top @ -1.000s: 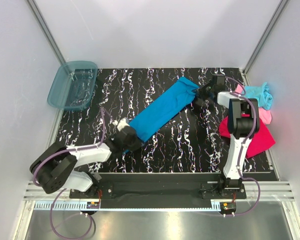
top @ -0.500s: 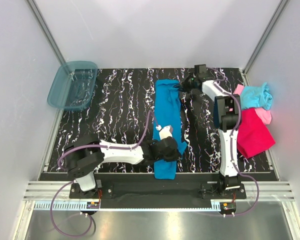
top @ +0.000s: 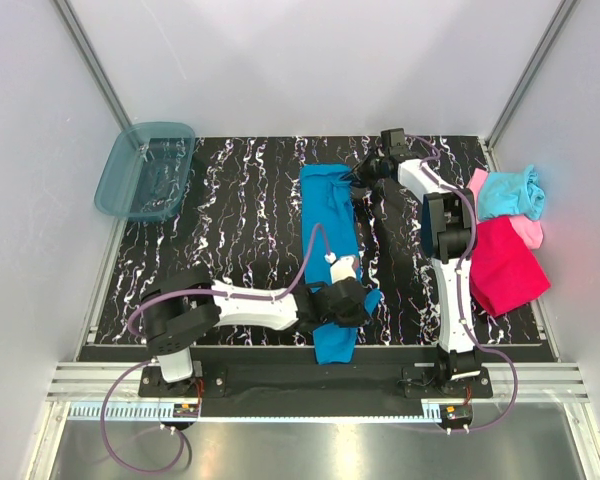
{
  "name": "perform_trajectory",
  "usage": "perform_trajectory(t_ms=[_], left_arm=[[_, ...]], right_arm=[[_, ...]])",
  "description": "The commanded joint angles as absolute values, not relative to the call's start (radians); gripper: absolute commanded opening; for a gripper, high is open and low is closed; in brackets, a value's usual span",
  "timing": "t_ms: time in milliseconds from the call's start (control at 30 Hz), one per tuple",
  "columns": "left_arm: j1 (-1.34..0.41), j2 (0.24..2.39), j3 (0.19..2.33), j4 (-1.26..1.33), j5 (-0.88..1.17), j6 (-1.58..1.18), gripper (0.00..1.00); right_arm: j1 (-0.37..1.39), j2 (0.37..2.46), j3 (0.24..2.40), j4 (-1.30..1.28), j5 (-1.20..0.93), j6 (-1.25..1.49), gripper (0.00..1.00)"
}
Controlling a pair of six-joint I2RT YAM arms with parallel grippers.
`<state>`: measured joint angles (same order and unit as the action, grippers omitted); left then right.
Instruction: Fold and stack the t-shirts
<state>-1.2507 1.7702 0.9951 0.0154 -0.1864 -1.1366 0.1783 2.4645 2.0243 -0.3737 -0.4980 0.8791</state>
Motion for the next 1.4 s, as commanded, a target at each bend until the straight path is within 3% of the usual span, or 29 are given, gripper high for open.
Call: perform_trajectory(t_ms=[0, 267, 300, 467, 567, 800, 833, 967, 1133, 1367], left_arm=[[-1.255, 1.727, 0.976, 0.029, -0.196, -1.1, 0.02], [-1.255, 1.594, 0.874, -0.037, -0.324, -1.097, 0.04], [-1.255, 1.577, 0.87, -0.04, -0.33, -1.094, 0.04], [-1.255, 1.555, 0.848, -0.043, -0.345, -1.095, 0.03], [-1.255, 1.552, 0.841, -0.037, -0.348, -1.095, 0.03], [-1.256, 1.565, 0.854, -0.034, -0.328, -1.063, 0.04], [-1.255, 1.569, 0.861, -0.034, -0.319, -1.051, 0.06], [-1.261, 1.612, 0.919, -0.041, -0.264, -0.982, 0.43], [-1.272, 1.646, 1.014, -0.087, -0.23, -0.916, 0.66], [-1.272, 1.467, 1.086, -0.202, -0.336, -0.761, 0.77]], right_arm=[[0.176, 2.408, 2.002, -0.393, -0.468, 0.825, 0.19], [0.175, 2.338, 1.93, -0.383, -0.413, 0.778, 0.24], [0.175, 2.335, 1.928, -0.382, -0.41, 0.772, 0.27], [0.175, 2.283, 1.907, -0.379, -0.374, 0.762, 0.76], [0.175, 2.237, 1.882, -0.356, -0.356, 0.758, 0.87], [0.175, 2.1, 1.763, -0.265, -0.315, 0.756, 0.92], [0.175, 2.08, 1.744, -0.261, -0.308, 0.756, 0.92], [0.176, 1.973, 1.649, -0.241, -0.279, 0.75, 0.94], [0.175, 1.892, 1.595, -0.242, -0.261, 0.739, 0.95], [0.175, 1.72, 1.454, -0.242, -0.264, 0.73, 0.98]])
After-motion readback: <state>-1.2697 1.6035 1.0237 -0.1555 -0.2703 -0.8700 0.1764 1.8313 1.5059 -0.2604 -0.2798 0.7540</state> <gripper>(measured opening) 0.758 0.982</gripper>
